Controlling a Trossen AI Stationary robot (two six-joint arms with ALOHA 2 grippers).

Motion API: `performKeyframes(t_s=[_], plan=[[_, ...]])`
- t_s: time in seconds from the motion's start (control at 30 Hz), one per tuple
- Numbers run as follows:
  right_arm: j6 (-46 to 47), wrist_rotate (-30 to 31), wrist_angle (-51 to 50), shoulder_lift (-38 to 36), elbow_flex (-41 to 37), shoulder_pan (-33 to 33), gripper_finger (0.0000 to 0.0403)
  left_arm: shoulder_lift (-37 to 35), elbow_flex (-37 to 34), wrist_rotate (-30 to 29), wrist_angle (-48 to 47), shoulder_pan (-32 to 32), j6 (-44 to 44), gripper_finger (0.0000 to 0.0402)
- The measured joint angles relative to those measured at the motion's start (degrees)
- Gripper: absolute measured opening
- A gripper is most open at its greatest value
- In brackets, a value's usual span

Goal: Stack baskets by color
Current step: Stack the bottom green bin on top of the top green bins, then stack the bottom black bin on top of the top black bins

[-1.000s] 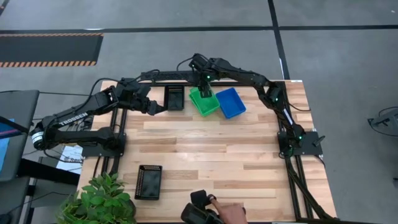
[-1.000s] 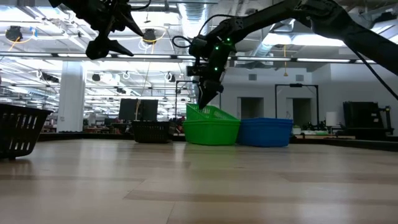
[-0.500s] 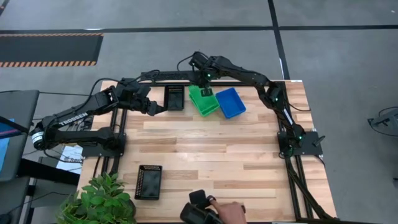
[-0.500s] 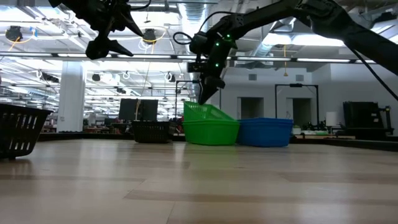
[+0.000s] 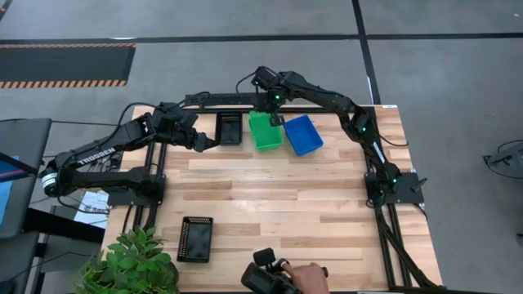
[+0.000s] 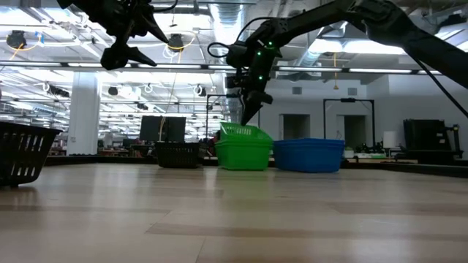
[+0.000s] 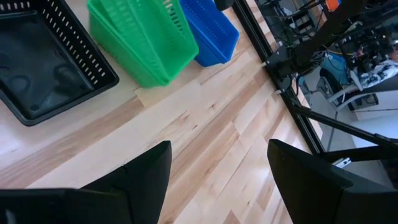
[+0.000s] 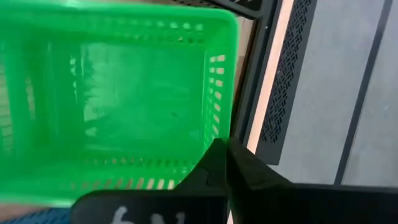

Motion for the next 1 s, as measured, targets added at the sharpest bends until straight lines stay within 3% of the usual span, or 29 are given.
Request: performKeyframes(t_s=[0.53,0.77,1.0], plan=[[-0.86,-2.56,-1.15,0.00,0.00,0.04,0.0016,0.00,0.00,0.01,0.00,0.00,-0.07,0.0256],[3.70,-2.40,-1.72,0.07,4.06,-0.12,0.0095,0.00,0.00,1.46,-1.87,0.00,1.33,0.0256],[5.22,-0.85,-1.28,-4.63,4.96,-0.31,0.0168,0.00,0.00,2.69,-14.97,-2.28,4.60,0.0256]])
